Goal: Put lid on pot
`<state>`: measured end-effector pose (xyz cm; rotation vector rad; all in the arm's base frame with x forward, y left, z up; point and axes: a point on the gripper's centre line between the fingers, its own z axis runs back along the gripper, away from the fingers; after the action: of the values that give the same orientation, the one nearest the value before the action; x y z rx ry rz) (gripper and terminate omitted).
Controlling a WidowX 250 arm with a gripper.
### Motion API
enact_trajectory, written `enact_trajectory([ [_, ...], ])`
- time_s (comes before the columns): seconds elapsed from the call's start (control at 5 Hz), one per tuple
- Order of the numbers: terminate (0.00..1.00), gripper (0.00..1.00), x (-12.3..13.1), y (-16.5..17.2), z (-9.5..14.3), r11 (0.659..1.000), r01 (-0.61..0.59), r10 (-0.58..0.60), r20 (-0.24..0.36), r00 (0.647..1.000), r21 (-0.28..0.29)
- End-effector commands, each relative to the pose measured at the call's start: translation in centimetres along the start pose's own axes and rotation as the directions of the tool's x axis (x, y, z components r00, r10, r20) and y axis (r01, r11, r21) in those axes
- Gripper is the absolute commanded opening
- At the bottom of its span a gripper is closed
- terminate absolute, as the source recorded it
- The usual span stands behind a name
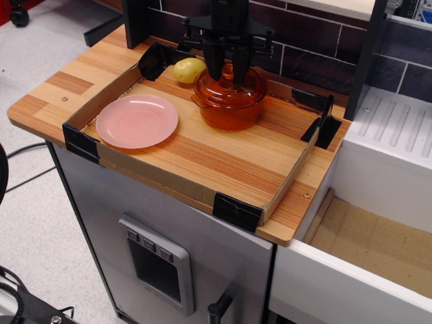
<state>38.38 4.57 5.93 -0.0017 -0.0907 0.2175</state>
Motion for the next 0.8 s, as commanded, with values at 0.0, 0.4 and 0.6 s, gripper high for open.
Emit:
enact_trajectory([
  [0.0, 0.00, 0.00, 0.0, -0.6, 1.7, 1.000, -0.010, 0.010, 0.047, 0.999, -0.005],
  [0.4, 0.00, 1.00, 0.8, -1.0, 3.5, 0.998, -0.042, 0.045, 0.073, 0.996, -0.044],
  [0.6, 0.00, 1.00, 1.3, -1.6, 5.1, 0.996, -0.050, 0.057, 0.101, 0.993, -0.071],
])
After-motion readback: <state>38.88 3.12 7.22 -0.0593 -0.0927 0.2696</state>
